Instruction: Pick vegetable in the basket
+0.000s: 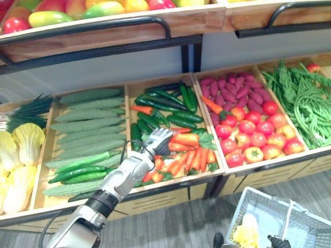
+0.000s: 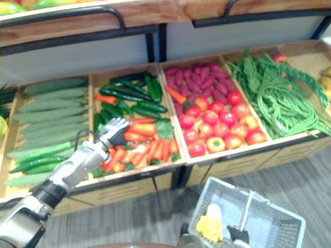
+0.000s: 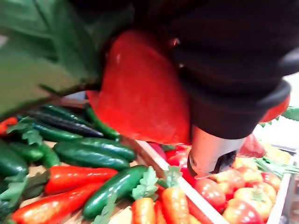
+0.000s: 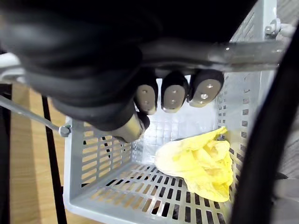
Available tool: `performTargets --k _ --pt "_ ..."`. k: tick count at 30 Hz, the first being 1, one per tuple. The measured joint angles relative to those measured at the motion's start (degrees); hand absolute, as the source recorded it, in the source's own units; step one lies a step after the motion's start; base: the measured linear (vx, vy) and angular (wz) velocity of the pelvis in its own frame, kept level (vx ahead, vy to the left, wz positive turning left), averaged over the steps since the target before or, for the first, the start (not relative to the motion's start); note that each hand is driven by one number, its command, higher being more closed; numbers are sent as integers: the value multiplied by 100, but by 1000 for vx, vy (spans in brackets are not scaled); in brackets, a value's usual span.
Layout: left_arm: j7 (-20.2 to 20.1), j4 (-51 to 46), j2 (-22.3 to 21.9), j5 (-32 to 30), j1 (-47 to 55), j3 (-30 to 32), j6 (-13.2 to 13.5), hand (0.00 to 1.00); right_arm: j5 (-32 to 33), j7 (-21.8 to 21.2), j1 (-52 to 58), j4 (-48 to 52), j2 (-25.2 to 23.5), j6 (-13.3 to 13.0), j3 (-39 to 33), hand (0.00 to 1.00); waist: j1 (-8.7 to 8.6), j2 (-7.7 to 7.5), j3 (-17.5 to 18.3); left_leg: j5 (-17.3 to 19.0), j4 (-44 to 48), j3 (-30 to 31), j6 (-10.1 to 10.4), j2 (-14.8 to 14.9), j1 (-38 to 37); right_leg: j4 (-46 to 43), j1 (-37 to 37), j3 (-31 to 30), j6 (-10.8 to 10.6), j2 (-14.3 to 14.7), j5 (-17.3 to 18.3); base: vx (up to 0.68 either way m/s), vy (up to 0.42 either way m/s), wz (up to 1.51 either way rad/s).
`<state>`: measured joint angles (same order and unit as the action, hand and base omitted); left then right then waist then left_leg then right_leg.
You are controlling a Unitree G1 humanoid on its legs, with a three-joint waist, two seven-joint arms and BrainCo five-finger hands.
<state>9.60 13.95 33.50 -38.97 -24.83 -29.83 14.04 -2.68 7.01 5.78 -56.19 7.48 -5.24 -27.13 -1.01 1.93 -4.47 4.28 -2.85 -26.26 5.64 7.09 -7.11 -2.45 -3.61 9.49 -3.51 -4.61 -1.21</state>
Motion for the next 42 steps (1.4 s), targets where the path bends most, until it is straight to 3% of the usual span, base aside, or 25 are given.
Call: performTargets --k 4,7,11,12,17,26,30,35,38,42 --pt "-128 -708 118 53 3 -440 310 100 -559 -70 -168 198 429 27 125 100 18 -40 58 108 121 -292 -10 -19 -78 16 -54 -295 -49 16 -60 -21 10 -32" --pt "-325 -1136 154 241 3 -838 618 100 -830 -307 -223 713 976 76 693 100 86 -30 74 367 419 -865 34 62 -121 17 -180 -840 -45 151 -166 -59 -4 -93" --pt "-518 -1464 152 308 -5 -1352 865 100 -978 -523 -143 1714 1729 74 1358 100 -49 10 130 594 645 -1454 96 159 -234 -17 -315 -1370 -48 331 -231 -33 -24 -83" --pt "-637 -1491 156 553 -29 -1562 923 100 -982 -658 -96 2011 1988 -26 1588 100 -69 9 141 645 713 -1675 119 202 -333 -65 -338 -1581 -48 423 -231 -7 -13 -88" --pt "-881 -1553 166 965 -289 -2127 1073 100 -984 -930 -143 2620 2600 -172 2259 100 -155 -13 191 742 817 -2214 193 243 -493 -216 -535 -2067 -42 625 -248 -19 -21 -58" --pt "-1334 -1517 89 1191 -309 -2711 1090 100 -943 -1422 -418 3639 3452 -386 3694 100 -357 6 203 1024 1209 -3122 344 431 -742 -182 -629 -2834 -61 998 -349 -39 -29 -54" --pt "-1483 -1241 -230 1210 -435 -2949 1088 100 -716 -1672 -475 4017 3784 -512 4228 100 -465 16 210 1075 1304 -3371 390 476 -809 -145 -671 -2951 -61 1081 -374 2 -21 -31" --pt "-1571 -1065 -460 1399 -535 -3109 1085 100 -389 -1925 -711 4344 3999 -514 4736 100 -531 18 212 1082 1333 -3672 401 464 -906 -154 -701 -3224 -47 1195 -411 28 -8 -32" --pt "-1662 -1053 -589 1411 -542 -3216 1086 100 -289 -2094 -972 4576 4109 -514 5090 100 -662 9 216 1096 1402 -3800 421 484 -974 -152 -691 -3360 -49 1257 -411 14 -13 -26" --pt "-1738 -624 -861 1411 -580 -3510 1076 100 -192 -2140 -1261 4827 4150 -507 5274 100 -682 19 226 1107 1548 -3995 438 490 -1013 -192 -688 -3596 -97 1321 -494 16 -21 -31"
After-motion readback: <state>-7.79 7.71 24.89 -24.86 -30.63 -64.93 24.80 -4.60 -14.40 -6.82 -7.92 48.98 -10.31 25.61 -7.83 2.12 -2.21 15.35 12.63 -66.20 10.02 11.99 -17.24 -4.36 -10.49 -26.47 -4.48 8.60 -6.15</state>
